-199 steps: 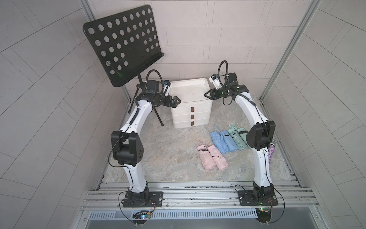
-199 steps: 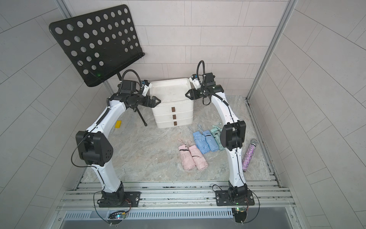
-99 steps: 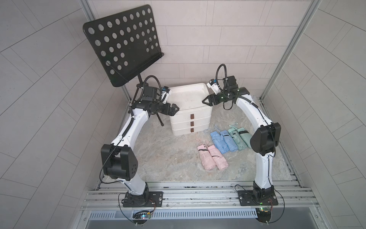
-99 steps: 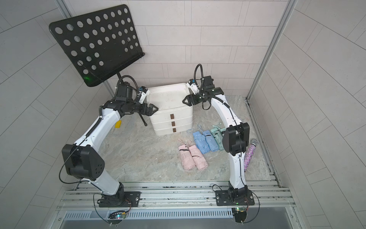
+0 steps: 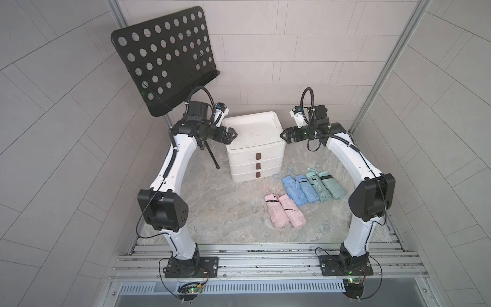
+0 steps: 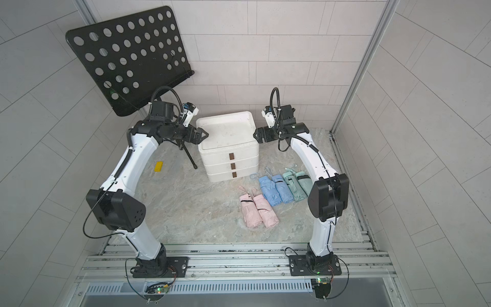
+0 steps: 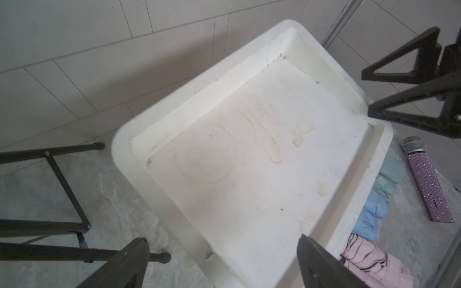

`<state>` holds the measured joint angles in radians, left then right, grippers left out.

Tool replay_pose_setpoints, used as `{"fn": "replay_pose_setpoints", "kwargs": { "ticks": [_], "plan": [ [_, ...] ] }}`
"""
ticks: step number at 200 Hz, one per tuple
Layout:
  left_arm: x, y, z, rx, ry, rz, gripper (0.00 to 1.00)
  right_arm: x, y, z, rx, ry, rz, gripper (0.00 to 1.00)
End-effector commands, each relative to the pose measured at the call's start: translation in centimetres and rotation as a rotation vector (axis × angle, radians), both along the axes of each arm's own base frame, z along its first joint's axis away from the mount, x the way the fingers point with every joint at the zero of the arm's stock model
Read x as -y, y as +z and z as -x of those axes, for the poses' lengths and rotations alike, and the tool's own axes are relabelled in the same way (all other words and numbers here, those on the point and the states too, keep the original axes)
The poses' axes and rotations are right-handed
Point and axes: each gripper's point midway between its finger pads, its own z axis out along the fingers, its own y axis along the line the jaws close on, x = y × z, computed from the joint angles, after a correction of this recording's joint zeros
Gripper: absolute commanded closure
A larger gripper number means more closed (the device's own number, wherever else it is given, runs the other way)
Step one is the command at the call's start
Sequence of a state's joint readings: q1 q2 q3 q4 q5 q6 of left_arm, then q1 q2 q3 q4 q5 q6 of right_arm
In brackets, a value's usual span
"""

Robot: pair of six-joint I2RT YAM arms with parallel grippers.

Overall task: Place the umbrella in the drawer by color
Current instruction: Move the storage box to the center of the board.

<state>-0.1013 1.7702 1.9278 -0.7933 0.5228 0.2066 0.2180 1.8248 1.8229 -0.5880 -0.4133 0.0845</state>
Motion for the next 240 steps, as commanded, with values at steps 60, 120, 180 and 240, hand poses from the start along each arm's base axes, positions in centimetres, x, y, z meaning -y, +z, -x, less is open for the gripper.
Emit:
{"fn": "replay_pose_setpoints", "kwargs": {
  "ticks": [60, 120, 180, 240],
  "plan": [
    [-0.7, 0.3, -5.2, 0.068, -0.051, -0.062, 0.0, -1.5, -1.2, 7.2, 0.034, -0.01, -0.074, 0.02],
    [1.4, 1.1, -7.6, 0.089, -0.141, 0.026, 0.0, -4.6, -5.8, 8.7, -0.059, 0.04, -0.126, 0.06],
    [2.1, -0.8, -8.4, 0.063, -0.175, 0.05, 0.0, -6.5, -7.6, 6.1, -0.142, 0.072, -0.127, 0.07],
    [2.6, -2.3, -7.9, 0.019, -0.197, 0.032, 0.0, -7.5, -7.5, 3.9, -0.155, 0.101, -0.109, 0.07]
  ]
}}
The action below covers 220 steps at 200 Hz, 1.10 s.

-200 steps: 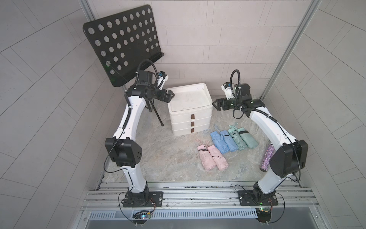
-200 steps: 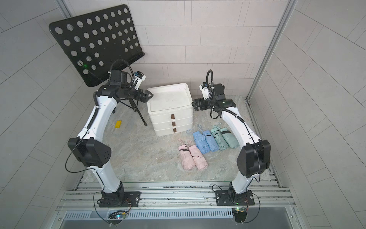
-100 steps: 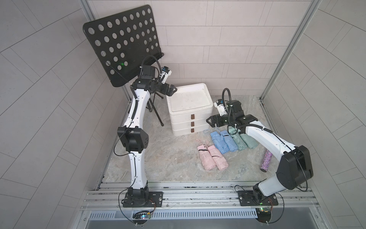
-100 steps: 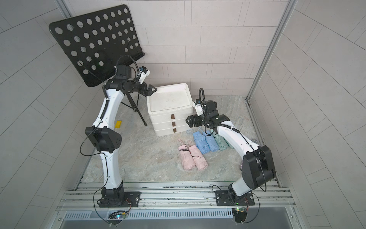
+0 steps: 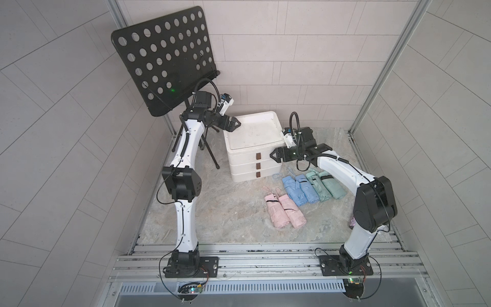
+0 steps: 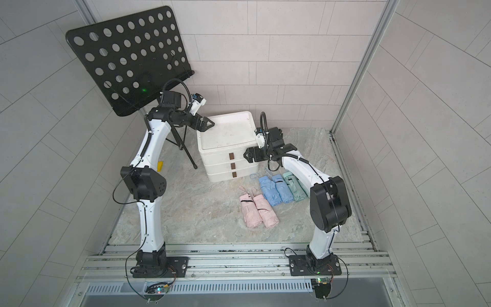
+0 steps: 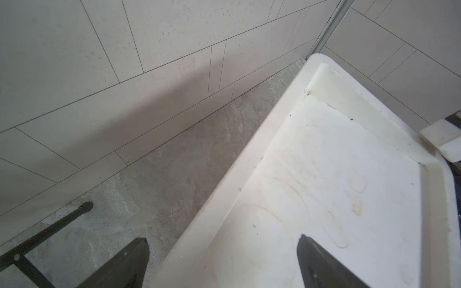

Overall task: Place the umbrella in the drawer by color
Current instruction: Move the storage box to the center of the board.

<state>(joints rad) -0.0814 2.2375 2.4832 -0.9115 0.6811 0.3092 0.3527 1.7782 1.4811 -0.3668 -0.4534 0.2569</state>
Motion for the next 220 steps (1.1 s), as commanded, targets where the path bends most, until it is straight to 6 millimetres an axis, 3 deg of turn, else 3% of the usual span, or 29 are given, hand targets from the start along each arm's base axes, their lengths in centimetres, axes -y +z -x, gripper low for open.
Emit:
{"fn": "replay_pose_setpoints", "kwargs": {
  "ticks": [1, 77, 167, 220],
  "plan": [
    [0.5, 0.4, 0.9, 0.004, -0.042, -0.013, 0.0, -1.1, 0.8, -0.7, 0.013, 0.044, -0.004, 0.07],
    [-0.7, -1.0, 3.3, -0.035, -0.037, -0.068, 0.04, -2.0, 0.8, -3.1, 0.018, 0.086, 0.026, 0.07],
    [-1.0, -1.1, 5.8, -0.084, -0.041, -0.044, 0.06, 0.2, 1.6, -7.8, 0.013, 0.029, 0.0, 0.06],
    [-2.4, -0.1, 4.5, -0.054, 0.052, -0.04, 0.04, 0.9, 3.6, -6.3, 0.031, -0.005, -0.041, 0.05]
  ]
}}
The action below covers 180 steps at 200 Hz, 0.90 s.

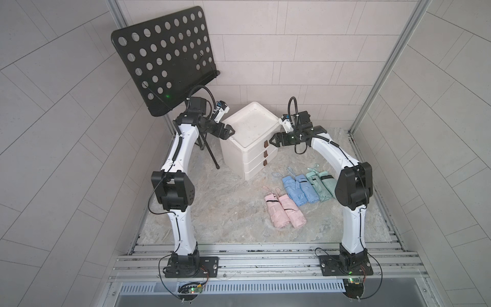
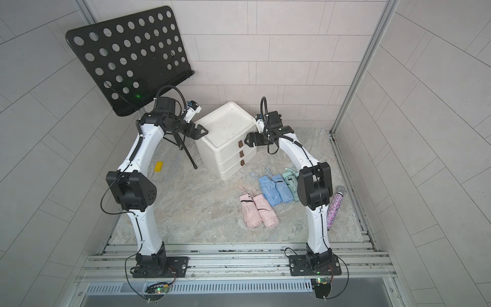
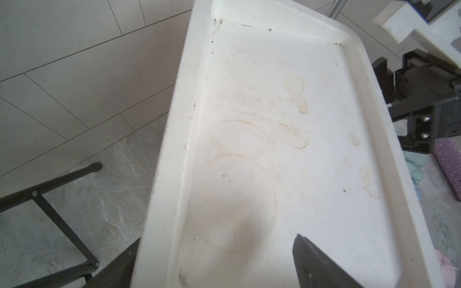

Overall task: Place the umbrella in the drawer by color
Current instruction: Move the storage box to the center of the board, then open the drawer in the storage box.

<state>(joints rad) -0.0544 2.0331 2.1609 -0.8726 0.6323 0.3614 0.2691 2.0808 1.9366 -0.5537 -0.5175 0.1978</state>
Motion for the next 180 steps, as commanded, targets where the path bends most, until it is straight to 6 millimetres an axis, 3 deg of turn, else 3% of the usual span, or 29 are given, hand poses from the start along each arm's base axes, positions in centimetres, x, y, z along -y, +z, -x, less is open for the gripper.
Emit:
{"fn": "replay_pose_setpoints", "kwargs": {
  "ticks": [1, 26, 55, 77, 114, 180],
  "plan": [
    [0.0, 1.3, 0.6, -0.006, 0.024, 0.029, 0.04, -0.2, 3.0, 1.6, 0.047, -0.006, -0.043, 0.05],
    [-0.1, 2.5, 0.0, 0.018, 0.042, 0.046, 0.03, 0.2, 5.0, 3.1, 0.087, -0.057, -0.128, 0.05],
    [0.0, 2.6, -0.6, 0.026, 0.05, 0.041, 0.03, -0.2, 5.6, 4.8, 0.075, -0.1, -0.273, 0.07],
    [0.0, 2.0, -0.7, 0.021, 0.048, 0.021, 0.06, -1.0, 5.0, 5.6, 0.042, -0.129, -0.415, 0.13],
    [0.5, 1.3, -0.7, 0.032, 0.031, -0.029, 0.1, -2.3, 3.8, 5.2, -0.014, -0.175, -0.641, 0.19],
    [0.7, 1.2, -3.0, 0.093, 0.031, -0.143, 0.08, -4.0, 1.9, 5.1, -0.063, -0.164, -0.685, 0.19]
  ]
}}
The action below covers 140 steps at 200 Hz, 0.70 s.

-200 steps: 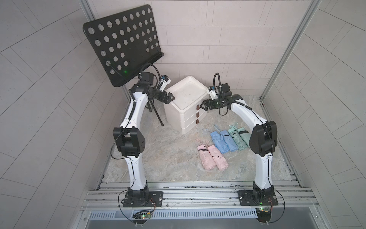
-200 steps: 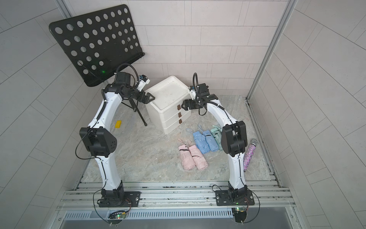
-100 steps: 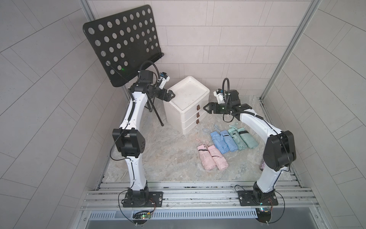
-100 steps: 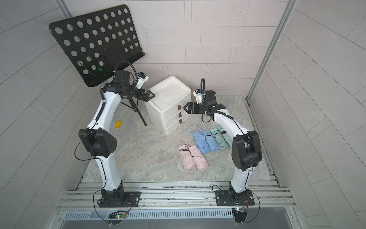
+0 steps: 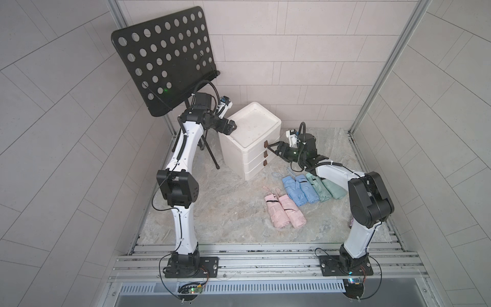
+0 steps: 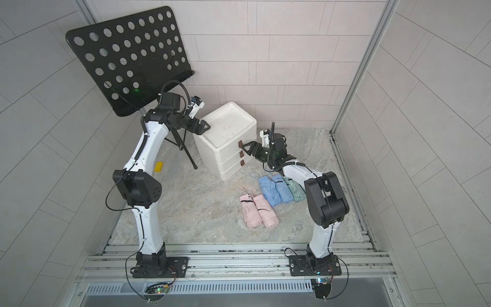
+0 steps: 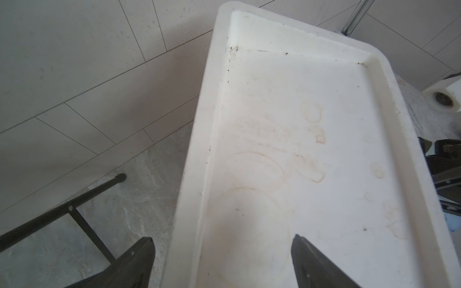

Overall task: Place the umbrella in the drawer by color
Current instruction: Open the drawer in the storage box.

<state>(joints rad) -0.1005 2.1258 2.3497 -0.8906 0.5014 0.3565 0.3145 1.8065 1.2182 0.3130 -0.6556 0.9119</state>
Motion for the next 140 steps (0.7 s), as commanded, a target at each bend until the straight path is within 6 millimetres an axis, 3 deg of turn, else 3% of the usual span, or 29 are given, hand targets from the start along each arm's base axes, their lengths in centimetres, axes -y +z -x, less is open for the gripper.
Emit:
{"fn": "replay_pose_setpoints", "kwargs": {
  "ticks": [1, 86, 140],
  "plan": [
    [0.0, -0.4, -0.3, 0.009, -0.016, -0.06, 0.08, -0.9, 1.8, -0.3, 0.045, 0.009, -0.082, 0.19],
    [0.2, -1.4, 0.0, -0.016, -0.024, -0.069, 0.44, -3.1, 2.0, -1.1, 0.053, 0.037, -0.206, 0.28],
    [0.0, -1.2, -0.1, -0.01, -0.015, -0.075, 0.45, -3.3, 3.1, -1.3, 0.094, 0.044, -0.259, 0.43]
  ]
}}
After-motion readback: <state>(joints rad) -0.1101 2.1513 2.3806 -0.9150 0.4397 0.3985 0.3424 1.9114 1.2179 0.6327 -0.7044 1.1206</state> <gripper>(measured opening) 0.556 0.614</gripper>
